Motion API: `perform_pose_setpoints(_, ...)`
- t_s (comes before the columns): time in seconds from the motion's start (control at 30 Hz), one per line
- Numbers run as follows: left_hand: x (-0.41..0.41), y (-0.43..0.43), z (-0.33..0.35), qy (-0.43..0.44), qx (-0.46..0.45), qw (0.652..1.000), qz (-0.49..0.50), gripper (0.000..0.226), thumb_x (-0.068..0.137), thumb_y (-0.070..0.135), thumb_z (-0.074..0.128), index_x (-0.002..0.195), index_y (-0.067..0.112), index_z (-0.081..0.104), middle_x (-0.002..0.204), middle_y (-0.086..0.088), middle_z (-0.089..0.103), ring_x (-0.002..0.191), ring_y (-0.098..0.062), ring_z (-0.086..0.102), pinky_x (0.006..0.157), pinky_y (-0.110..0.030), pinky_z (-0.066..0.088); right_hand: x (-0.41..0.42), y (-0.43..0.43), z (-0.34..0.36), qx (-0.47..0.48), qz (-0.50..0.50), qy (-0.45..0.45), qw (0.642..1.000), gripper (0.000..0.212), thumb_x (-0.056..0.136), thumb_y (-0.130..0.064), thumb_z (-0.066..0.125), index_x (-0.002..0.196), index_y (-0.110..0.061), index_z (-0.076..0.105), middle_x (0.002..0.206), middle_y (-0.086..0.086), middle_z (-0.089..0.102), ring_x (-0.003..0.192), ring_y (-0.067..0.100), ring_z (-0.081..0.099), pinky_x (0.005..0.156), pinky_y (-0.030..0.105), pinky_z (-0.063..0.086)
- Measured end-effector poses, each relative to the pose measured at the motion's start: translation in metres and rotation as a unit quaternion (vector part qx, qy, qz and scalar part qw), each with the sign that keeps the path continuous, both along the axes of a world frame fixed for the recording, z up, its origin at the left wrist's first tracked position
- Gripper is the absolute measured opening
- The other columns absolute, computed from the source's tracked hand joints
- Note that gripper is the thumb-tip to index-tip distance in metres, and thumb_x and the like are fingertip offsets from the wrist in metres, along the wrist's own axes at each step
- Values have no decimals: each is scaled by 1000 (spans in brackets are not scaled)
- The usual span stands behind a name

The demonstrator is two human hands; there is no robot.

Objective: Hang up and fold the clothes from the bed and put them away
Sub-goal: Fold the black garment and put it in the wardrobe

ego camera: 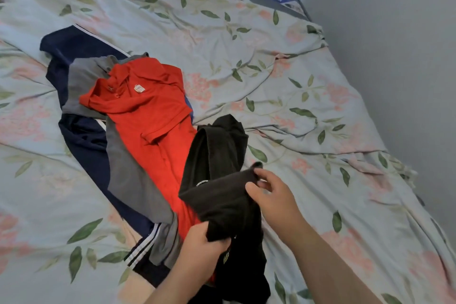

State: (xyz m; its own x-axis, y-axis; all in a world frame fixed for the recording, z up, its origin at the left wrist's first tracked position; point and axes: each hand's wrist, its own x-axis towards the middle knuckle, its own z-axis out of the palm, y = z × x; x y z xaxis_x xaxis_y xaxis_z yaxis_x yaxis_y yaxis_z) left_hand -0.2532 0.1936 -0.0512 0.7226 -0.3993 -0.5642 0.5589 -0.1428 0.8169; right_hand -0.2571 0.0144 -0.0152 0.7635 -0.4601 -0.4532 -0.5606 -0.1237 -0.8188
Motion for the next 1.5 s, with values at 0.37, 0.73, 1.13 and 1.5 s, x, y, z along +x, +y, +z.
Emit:
perform_pose_setpoints(0.37, -22, 79, 10, 138, 176, 971, 88, 41, 95, 31, 64, 118, -2, 62, 118, -19, 66, 117, -36, 59, 102, -50, 46, -40, 10, -30, 143, 127, 128, 973, 35, 87, -29, 68, 115, -49, 59, 94, -25, 71, 83, -10, 67, 68, 8, 50)
perform_pose_setpoints(0.73, 48, 22, -6, -210, 450, 823, -275, 54, 68, 53, 72, 119, 39, 62, 138, 1, 43, 131, -27, 43, 97, -45, 46, -93, 38, -31, -39, 49, 52, 997, 37, 78, -15, 78, 97, -44, 66, 83, -14, 70, 81, 5, 67, 69, 13, 51)
perform_pose_setpoints(1.13, 67, 25, -14, -92, 425, 830, -351, 39, 61, 67, 58, 87, 42, 73, 106, 3, 58, 112, -26, 50, 97, -39, 46, -86, 56, -1, -128, 208, 51, 968, 4, 96, -37, 53, 96, -34, 51, 88, -14, 60, 85, 3, 58, 69, 19, 47)
perform_pose_setpoints(1.5, 53, 47, 15, -69, 220, 973, -2, 40, 70, 4, 73, 51, 18, 41, 59, -3, 45, 55, -17, 43, 49, -27, 31, -104, 45, 33, -88, 115, 13, 989, 27, 94, -22, 61, 91, -49, 56, 96, -29, 63, 93, -8, 59, 68, 9, 47)
